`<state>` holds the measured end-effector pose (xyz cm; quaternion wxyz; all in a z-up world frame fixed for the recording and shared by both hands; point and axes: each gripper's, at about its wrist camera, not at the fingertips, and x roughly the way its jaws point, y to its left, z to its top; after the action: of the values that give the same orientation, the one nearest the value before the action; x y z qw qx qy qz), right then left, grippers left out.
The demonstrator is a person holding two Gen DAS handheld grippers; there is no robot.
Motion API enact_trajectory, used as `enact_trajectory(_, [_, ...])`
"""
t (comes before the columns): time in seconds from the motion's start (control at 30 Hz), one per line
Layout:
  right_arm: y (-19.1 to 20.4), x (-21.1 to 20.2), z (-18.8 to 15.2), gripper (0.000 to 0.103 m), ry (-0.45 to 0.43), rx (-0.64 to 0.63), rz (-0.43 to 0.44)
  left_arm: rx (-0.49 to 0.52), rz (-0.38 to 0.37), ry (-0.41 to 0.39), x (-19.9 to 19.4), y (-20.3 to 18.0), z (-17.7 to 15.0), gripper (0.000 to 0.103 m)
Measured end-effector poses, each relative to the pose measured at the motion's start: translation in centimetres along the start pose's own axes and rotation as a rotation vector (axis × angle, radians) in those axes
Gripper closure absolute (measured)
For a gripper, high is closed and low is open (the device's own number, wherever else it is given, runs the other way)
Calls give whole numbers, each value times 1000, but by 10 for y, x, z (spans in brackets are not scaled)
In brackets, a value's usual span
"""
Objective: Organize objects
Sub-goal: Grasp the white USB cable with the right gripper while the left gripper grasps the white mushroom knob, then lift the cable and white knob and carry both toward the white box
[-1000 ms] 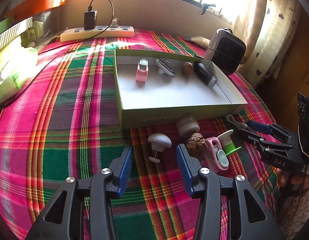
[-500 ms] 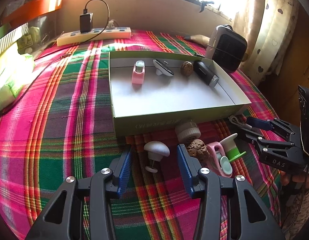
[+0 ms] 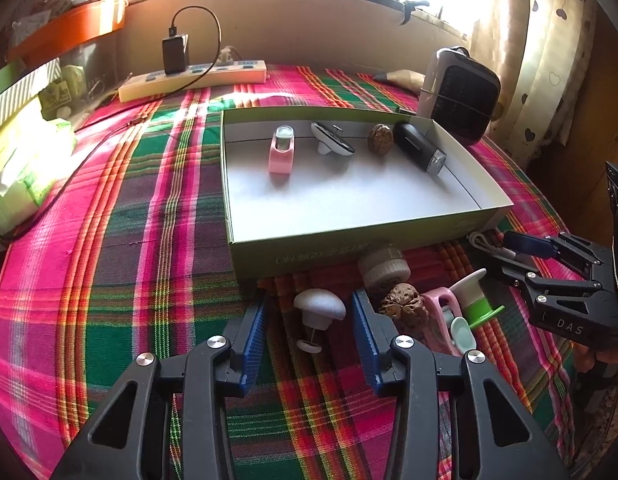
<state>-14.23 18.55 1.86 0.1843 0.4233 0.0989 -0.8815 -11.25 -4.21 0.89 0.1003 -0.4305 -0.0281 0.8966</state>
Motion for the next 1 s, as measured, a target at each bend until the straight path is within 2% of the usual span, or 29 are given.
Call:
enact_trajectory(0.13, [3, 0, 0, 56, -4, -13, 9, 0, 12, -4, -1, 1, -1, 71])
enact_trajectory(0.2, [4, -1, 0, 58, -5, -15, 11, -1, 25, -6, 0, 2, -1, 78])
enact_trajectory(0.6, [6, -2, -1, 87, -12, -24, 12, 6, 33, -11, -1, 2, -1, 79])
enact_trajectory(1.0, [8, -2, -1, 90, -13, -37, 11, 7, 34, -11, -1, 2, -1, 79])
